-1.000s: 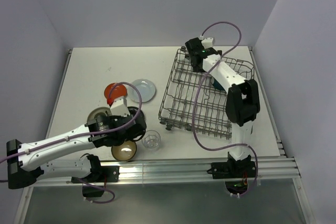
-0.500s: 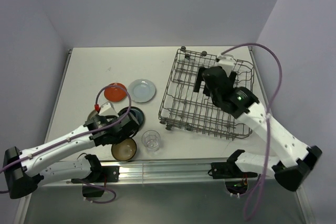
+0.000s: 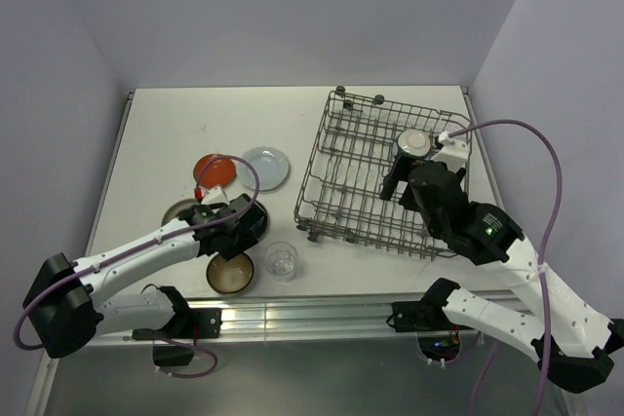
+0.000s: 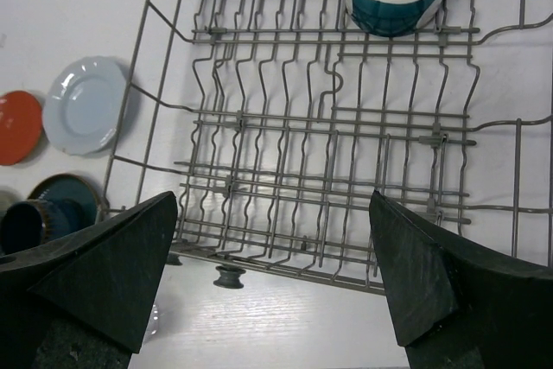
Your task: Load the mixed dishes into the dish rack
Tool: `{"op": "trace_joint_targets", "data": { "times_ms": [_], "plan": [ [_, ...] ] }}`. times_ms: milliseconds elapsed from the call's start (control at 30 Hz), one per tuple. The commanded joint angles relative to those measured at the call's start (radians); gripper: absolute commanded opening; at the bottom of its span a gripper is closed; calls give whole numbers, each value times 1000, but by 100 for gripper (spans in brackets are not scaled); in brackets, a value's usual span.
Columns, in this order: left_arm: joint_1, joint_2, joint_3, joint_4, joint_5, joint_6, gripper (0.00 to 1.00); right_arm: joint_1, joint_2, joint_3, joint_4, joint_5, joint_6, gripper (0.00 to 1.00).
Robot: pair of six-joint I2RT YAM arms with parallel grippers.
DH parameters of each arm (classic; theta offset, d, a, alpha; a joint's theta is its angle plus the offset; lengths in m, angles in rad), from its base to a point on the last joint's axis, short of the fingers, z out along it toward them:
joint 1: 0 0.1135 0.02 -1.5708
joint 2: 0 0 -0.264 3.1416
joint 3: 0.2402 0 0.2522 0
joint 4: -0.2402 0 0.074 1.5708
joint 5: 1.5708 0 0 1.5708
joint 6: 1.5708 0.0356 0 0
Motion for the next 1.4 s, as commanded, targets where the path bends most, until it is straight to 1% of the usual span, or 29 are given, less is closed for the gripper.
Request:
{"op": "trace_joint_targets", "data": {
  "times_ms": [0,167,400,567,767,867,967,1000,1067,1100,1133,1267,1367],
  "plan": [
    [4,31,-28,56,58,31,48,4,-48,-7,-16,19,28,99],
    [2,43,-50,61,71,14,48,4,-83,-7,-25,19,31,99],
    [4,-25,-56,21,43,-15,48,4,-103,-38,-20,13,34,99],
    [4,-33,-56,3,38,-6,47,6,-118,-24,-24,11,43,99],
    [4,10,-108,75,78,8,45,6,-134,2,-48,7,45,98],
    [4,24,-130,102,88,12,42,6,-137,11,-60,2,48,98],
    [4,22,-143,109,91,17,34,6,-150,18,-70,-4,50,98],
    [4,13,-150,107,89,20,26,6,-157,21,-70,-7,50,98],
    [4,-9,-151,95,86,16,19,6,-163,24,-70,-15,50,98],
    [4,-38,-150,71,77,14,7,6,-164,24,-73,-15,50,98],
    [2,-55,-148,55,72,9,0,6,-166,24,-73,-15,50,98],
    [4,-148,-102,-55,39,-12,0,6,-163,18,-74,-27,45,98],
    [2,-229,-62,-130,49,-4,0,6,-155,15,-60,-68,39,98]
  ]
}}
